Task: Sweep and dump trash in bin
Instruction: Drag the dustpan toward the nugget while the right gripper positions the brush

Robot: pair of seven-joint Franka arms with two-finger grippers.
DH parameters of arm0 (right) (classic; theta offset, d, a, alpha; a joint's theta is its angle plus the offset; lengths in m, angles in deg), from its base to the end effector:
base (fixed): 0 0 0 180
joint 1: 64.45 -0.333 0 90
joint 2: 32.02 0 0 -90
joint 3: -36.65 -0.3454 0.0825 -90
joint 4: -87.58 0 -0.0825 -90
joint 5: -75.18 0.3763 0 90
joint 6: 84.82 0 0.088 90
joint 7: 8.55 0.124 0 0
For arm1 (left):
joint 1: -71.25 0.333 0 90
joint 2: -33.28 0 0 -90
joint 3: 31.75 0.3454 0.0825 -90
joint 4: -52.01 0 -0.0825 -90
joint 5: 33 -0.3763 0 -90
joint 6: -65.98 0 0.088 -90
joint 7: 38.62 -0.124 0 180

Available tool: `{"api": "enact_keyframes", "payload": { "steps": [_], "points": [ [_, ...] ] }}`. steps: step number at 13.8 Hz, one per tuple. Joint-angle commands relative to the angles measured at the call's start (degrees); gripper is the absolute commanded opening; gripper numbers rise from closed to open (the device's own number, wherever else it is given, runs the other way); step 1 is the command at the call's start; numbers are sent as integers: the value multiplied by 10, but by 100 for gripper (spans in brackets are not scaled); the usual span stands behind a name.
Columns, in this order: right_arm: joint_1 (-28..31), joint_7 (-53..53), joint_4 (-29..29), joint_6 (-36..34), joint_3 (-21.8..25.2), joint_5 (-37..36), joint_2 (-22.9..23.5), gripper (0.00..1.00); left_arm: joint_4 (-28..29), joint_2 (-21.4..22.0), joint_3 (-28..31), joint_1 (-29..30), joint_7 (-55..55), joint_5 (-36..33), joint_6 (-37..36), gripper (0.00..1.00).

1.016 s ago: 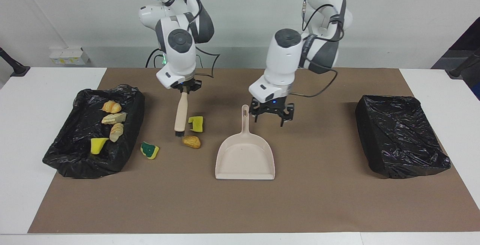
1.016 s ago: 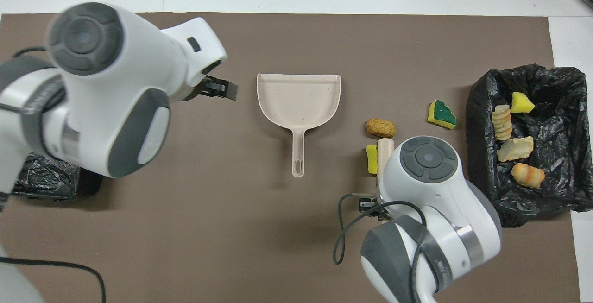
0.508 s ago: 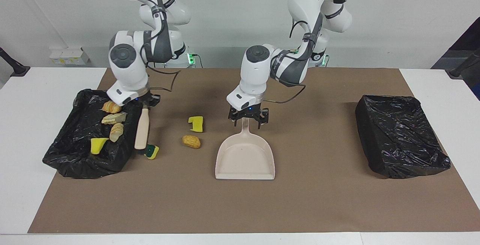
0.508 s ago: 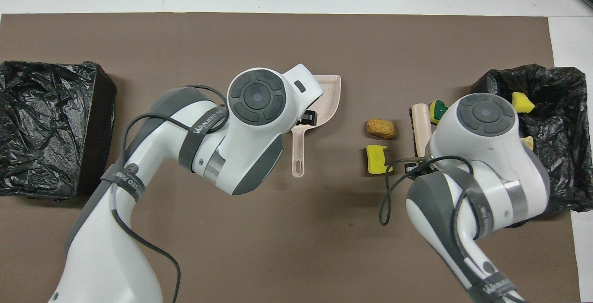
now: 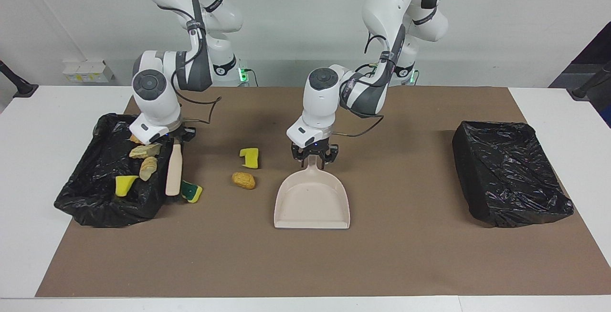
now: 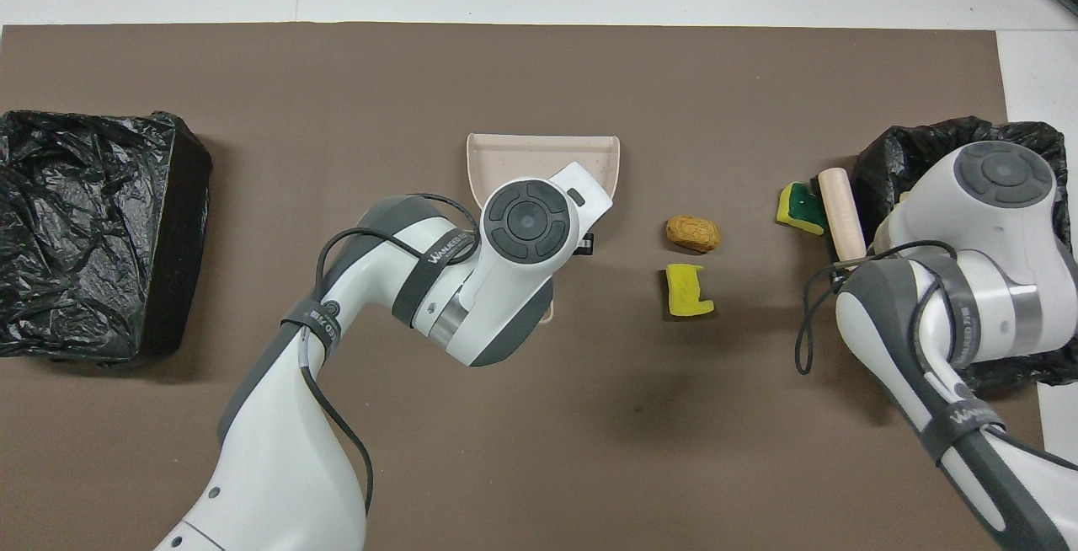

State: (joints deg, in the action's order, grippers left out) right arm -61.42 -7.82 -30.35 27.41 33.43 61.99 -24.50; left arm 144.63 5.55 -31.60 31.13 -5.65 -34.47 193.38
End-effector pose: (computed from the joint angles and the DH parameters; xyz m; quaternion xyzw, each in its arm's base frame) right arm 0.5400 -0.0174 0.3745 0.9874 0.0509 -0.1133 0.0979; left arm 0.5391 -0.4507 0.3692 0.9957 -0.0683 0.0561 0.0275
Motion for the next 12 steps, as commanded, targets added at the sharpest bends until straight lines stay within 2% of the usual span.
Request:
{"api": "enact_keyframes", "payload": {
  "steps": [1,2,4,7,10,12],
  "points": [
    [-14,12,-4,16,-6,-1,14,0,10,7,6,-2,9,-9,-14,4],
    [-24,12,0,14,-8,37,14,0,9,8,8,-1,9,-9,-15,0],
    [-47,11,19,4,-9,111,22,0,9,22,9,7,1,-14,-21,0],
    [-62,9,80,-44,-9,163,35,0,9,53,8,17,-54,-65,-65,0],
    [-55,-14,130,-87,-7,108,31,0,34,87,9,33,-205,-66,-116,0],
    [-49,-32,127,-79,-5,59,31,0,53,107,9,50,-267,-68,-130,0]
  ]
}}
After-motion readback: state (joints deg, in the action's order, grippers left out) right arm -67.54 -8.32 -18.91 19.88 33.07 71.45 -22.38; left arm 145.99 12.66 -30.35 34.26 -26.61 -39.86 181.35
